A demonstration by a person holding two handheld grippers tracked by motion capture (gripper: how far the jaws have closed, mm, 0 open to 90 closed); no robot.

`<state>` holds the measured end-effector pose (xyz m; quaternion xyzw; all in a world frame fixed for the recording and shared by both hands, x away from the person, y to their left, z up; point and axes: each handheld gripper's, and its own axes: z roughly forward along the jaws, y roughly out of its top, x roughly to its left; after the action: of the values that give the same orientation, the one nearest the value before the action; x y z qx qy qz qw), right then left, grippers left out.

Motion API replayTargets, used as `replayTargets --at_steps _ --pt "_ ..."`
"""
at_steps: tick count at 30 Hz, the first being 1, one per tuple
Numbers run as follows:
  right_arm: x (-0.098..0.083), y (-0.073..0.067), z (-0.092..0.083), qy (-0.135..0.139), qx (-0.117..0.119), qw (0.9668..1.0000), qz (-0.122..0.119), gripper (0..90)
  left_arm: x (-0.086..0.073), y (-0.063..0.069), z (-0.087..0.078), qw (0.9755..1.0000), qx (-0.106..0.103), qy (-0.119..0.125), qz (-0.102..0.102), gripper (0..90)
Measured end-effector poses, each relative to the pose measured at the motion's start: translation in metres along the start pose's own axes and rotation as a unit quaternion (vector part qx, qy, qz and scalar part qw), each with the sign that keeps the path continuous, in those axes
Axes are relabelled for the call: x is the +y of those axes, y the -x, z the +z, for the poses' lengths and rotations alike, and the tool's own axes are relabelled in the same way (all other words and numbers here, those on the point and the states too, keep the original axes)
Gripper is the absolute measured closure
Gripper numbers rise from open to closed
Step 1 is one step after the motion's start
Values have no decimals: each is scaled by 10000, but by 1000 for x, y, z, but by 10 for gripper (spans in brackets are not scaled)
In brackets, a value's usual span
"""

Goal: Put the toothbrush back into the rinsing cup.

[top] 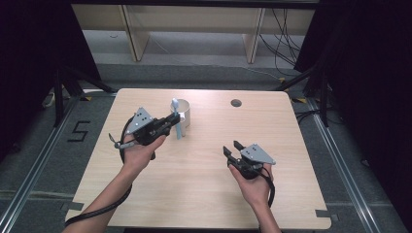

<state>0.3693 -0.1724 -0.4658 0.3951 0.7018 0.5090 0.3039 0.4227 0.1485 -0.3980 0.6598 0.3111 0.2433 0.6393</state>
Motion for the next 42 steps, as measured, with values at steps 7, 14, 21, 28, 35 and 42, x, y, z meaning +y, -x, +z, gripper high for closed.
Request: replayTargets --at_steps 7,14,21,28,35,42 --pt "-8 4 -7 -40 -150 9999 -1 546 1 -6 -3 9999 104 108 13 840" --pt "-17 12 -11 -37 -250 9997 -38 546 4 -14 -4 9996 212 149 56 840" --pt "-23 19 -16 -90 -346 9994 36 546 6 -21 -1 9993 286 231 34 840" --pt "-26 22 -20 -107 -387 9992 72 547 4 -23 6 9993 248 279 67 839" --pt "-27 23 -20 -77 -383 9989 273 550 8 -25 13 9991 260 318 84 839" --pt "-29 24 -20 -13 -450 9988 179 552 12 -27 19 9990 250 352 102 839"
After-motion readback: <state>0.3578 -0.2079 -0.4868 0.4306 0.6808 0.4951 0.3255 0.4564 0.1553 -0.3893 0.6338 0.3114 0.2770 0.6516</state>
